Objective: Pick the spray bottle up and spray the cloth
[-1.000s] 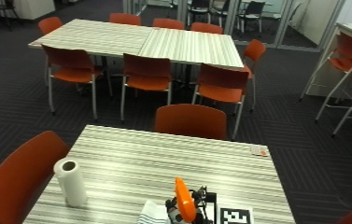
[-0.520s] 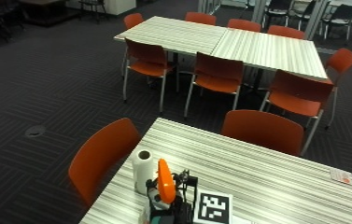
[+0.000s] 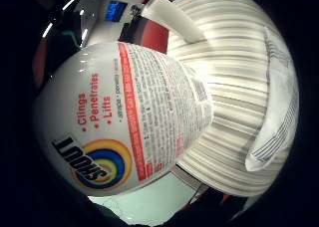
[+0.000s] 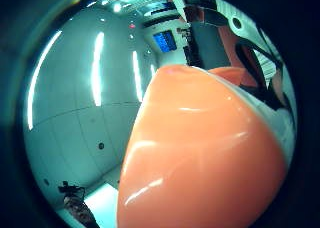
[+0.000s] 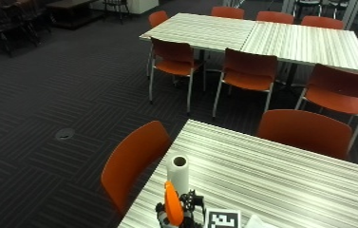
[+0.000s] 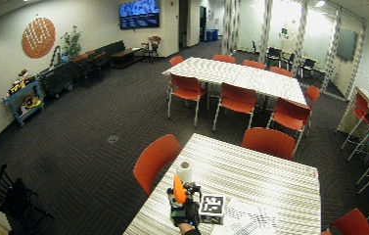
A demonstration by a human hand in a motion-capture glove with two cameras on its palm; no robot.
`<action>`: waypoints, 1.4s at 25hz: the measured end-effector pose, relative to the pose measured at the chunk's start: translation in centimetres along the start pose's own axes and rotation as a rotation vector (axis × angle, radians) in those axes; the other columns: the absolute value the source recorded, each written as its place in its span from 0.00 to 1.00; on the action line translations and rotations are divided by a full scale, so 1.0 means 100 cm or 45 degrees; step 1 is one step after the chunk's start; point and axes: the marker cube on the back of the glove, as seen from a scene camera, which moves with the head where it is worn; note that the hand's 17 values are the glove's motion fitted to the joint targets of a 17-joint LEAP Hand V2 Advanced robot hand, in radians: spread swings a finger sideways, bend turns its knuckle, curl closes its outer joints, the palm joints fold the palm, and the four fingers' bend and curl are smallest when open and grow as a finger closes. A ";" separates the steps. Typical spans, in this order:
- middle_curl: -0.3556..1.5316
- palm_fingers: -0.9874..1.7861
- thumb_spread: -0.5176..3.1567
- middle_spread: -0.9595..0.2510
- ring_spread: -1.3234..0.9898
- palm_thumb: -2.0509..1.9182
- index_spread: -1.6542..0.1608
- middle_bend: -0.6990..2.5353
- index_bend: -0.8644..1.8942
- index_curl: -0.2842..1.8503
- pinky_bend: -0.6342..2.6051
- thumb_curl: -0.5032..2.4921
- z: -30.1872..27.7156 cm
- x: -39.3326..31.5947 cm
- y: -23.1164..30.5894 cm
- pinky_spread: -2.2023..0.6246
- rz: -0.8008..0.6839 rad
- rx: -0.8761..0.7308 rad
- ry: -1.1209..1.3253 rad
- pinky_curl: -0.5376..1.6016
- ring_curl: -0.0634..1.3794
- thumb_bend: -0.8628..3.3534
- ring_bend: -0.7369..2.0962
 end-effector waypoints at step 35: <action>0.48 0.42 0.37 0.68 0.52 0.75 0.73 0.28 0.33 0.41 0.30 0.40 -0.019 0.097 0.021 0.81 0.024 -0.025 0.184 0.39 0.43 0.19 0.40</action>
